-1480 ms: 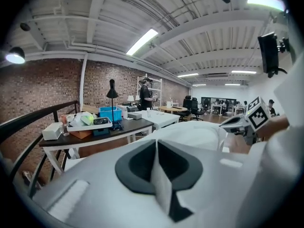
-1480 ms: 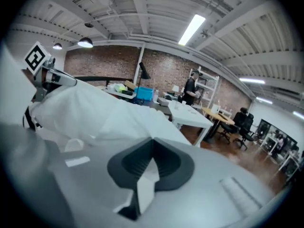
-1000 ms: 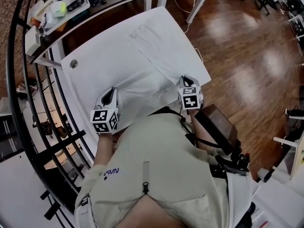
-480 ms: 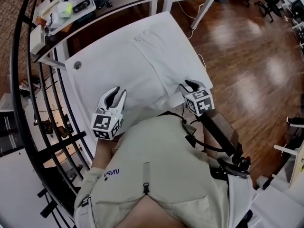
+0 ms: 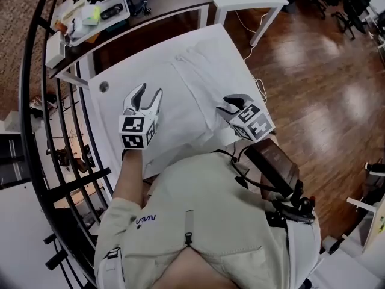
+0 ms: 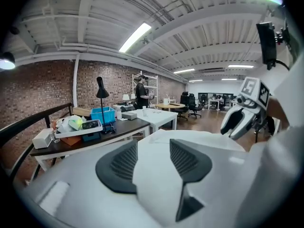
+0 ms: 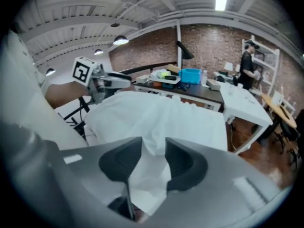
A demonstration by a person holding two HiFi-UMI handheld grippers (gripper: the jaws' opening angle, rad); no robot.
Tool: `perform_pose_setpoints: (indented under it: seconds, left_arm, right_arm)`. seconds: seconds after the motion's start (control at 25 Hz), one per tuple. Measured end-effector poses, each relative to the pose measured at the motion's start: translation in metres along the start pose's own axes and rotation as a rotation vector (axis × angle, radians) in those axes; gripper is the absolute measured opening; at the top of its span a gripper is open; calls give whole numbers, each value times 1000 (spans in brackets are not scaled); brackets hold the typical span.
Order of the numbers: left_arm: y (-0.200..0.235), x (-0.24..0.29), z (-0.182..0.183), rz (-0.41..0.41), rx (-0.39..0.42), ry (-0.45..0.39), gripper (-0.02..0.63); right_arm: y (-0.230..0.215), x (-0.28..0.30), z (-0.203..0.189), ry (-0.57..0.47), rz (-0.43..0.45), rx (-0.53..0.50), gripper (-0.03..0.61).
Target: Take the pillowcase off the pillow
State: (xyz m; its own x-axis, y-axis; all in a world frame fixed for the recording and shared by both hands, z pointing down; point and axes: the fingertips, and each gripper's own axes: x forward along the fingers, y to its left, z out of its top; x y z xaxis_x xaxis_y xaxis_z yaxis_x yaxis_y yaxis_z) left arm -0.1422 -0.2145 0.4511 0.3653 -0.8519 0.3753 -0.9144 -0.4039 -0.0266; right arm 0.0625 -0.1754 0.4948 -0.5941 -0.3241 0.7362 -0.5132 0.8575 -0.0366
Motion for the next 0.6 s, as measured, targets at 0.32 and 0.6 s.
perform_pose_setpoints:
  seconds: [0.32, 0.6]
  left_arm:
    - [4, 76, -35, -33, 48, 232, 276]
    - [-13, 101, -87, -130, -13, 438, 194]
  right_arm:
    - [-63, -24, 69, -206, -34, -21, 156]
    - [-116, 63, 105, -232, -76, 115, 159]
